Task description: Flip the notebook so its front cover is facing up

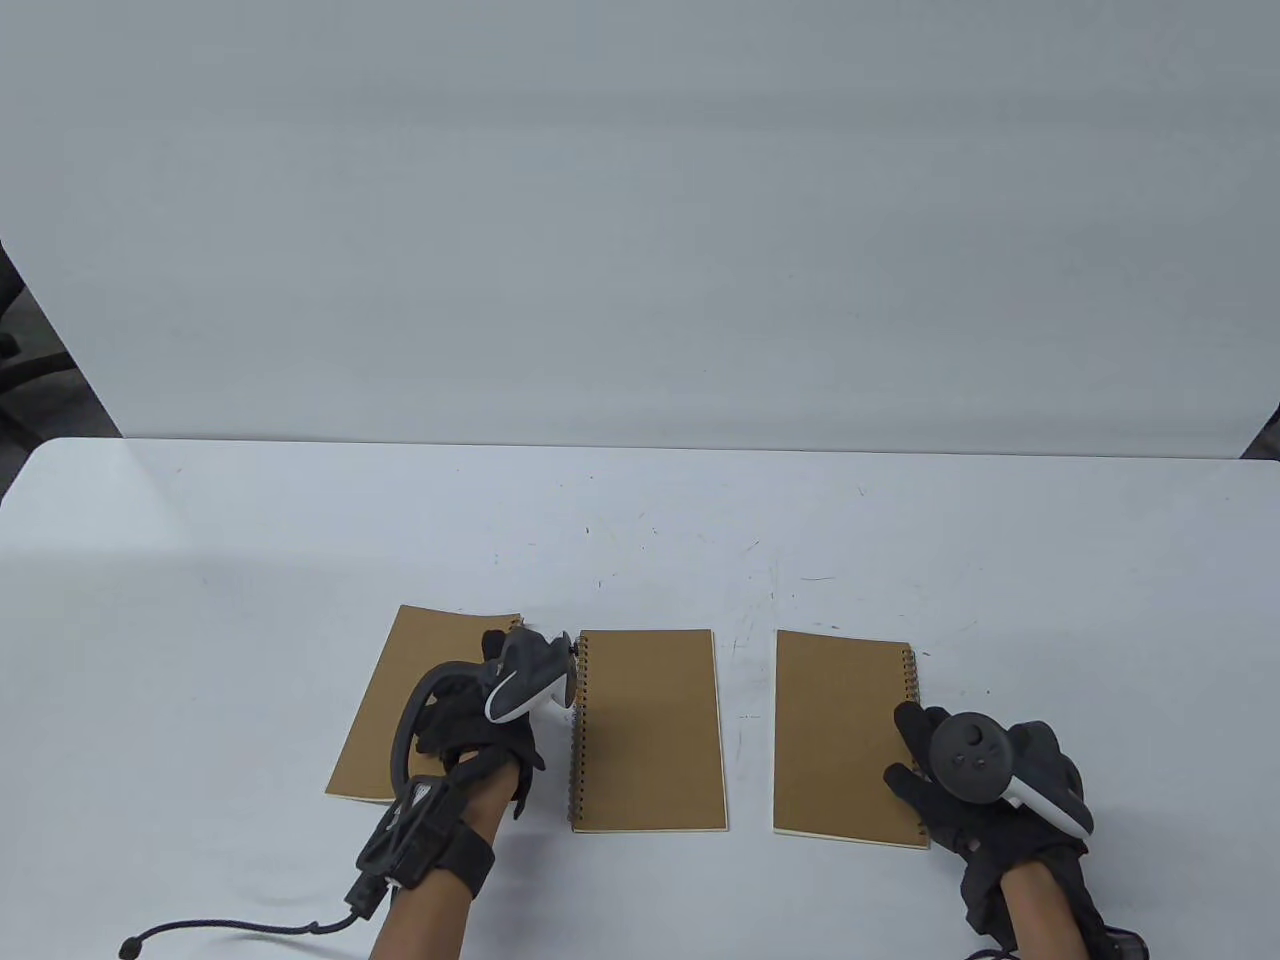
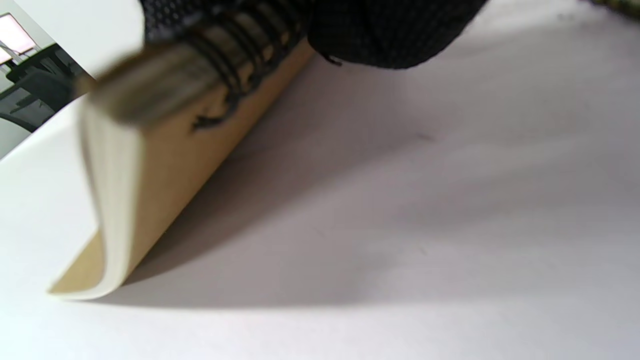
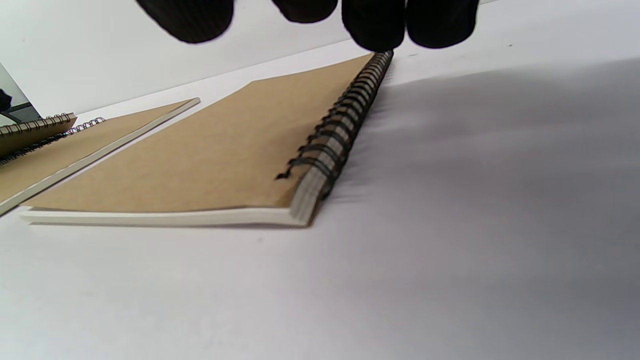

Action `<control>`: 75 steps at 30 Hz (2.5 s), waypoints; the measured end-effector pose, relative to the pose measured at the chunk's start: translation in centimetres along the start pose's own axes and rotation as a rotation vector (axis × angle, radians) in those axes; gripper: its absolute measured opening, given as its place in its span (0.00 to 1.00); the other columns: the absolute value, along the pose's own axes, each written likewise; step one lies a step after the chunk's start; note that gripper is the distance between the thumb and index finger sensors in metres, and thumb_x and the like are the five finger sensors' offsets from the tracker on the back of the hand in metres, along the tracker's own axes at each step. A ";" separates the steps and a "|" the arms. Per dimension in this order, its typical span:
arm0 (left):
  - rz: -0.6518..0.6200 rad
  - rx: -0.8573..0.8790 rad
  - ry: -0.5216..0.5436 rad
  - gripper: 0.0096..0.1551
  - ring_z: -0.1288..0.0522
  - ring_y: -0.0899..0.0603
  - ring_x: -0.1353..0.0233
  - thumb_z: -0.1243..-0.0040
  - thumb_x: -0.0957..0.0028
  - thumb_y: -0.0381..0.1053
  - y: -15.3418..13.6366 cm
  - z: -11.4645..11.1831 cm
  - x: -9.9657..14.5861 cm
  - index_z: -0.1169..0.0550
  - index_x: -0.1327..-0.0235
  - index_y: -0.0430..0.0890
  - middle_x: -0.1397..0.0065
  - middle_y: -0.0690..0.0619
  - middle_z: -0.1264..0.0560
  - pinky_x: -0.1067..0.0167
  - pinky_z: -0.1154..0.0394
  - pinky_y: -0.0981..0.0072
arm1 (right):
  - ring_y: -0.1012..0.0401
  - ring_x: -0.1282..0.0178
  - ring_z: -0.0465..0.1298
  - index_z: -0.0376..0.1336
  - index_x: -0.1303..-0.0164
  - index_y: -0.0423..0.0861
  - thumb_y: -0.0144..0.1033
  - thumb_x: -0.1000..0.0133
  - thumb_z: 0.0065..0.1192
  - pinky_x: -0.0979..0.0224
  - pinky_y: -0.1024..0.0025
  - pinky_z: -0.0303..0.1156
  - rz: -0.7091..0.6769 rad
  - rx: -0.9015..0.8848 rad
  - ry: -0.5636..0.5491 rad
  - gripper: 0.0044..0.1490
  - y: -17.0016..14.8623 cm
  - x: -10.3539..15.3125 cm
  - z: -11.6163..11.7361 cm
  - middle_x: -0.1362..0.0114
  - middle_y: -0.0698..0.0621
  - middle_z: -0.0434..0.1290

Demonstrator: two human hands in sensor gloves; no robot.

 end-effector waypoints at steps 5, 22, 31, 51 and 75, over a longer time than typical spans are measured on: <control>0.039 0.066 0.131 0.57 0.17 0.32 0.37 0.42 0.44 0.38 -2.2 2.5 1.7 0.68 0.25 0.42 0.25 0.37 0.31 0.47 0.16 0.56 | 0.30 0.21 0.58 0.46 0.17 0.39 0.50 0.38 0.48 0.34 0.19 0.41 -0.001 -0.004 -0.001 0.44 -0.1 0.0 0.0 0.14 0.30 0.56; -0.217 0.725 0.238 0.52 0.19 0.39 0.44 0.52 0.43 0.38 -2.9 7.2 7.1 0.70 0.24 0.40 0.29 0.35 0.34 0.55 0.15 0.60 | 0.30 0.21 0.58 0.46 0.17 0.39 0.50 0.38 0.48 0.34 0.19 0.41 -0.010 -0.016 -0.005 0.44 -0.1 -0.1 0.2 0.14 0.30 0.56; -0.366 1.078 0.023 0.52 0.20 0.39 0.43 0.53 0.42 0.37 3.0 2.4 4.5 0.72 0.25 0.40 0.30 0.33 0.36 0.54 0.16 0.59 | 0.30 0.24 0.63 0.46 0.17 0.38 0.50 0.38 0.48 0.32 0.22 0.47 0.018 -0.008 0.004 0.45 -0.4 -0.1 0.5 0.17 0.27 0.60; -0.030 0.159 0.020 0.59 0.22 0.42 0.47 0.49 0.37 0.60 8.2 0.6 3.9 0.74 0.25 0.40 0.30 0.34 0.36 0.58 0.18 0.62 | 0.31 0.28 0.67 0.46 0.18 0.35 0.52 0.39 0.49 0.31 0.27 0.53 0.086 0.044 0.028 0.47 -1.0 -0.4 1.2 0.20 0.26 0.64; -0.162 0.467 0.151 0.55 0.40 0.25 0.22 0.52 0.37 0.61 -6.4 -7.4 2.8 0.71 0.22 0.48 0.15 0.35 0.51 0.32 0.32 0.36 | 0.30 0.33 0.70 0.38 0.22 0.19 0.64 0.47 0.43 0.34 0.27 0.59 0.294 0.418 0.137 0.67 2.5 -2.4 3.9 0.26 0.18 0.64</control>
Point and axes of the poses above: the tracker on the back of each hand, its own y axis roughly to the thumb side, its own x axis roughly from the fingertips to the wrist, z = x × y, the point moved 3 cm from there along -x, roughly from the wrist to the fingertips
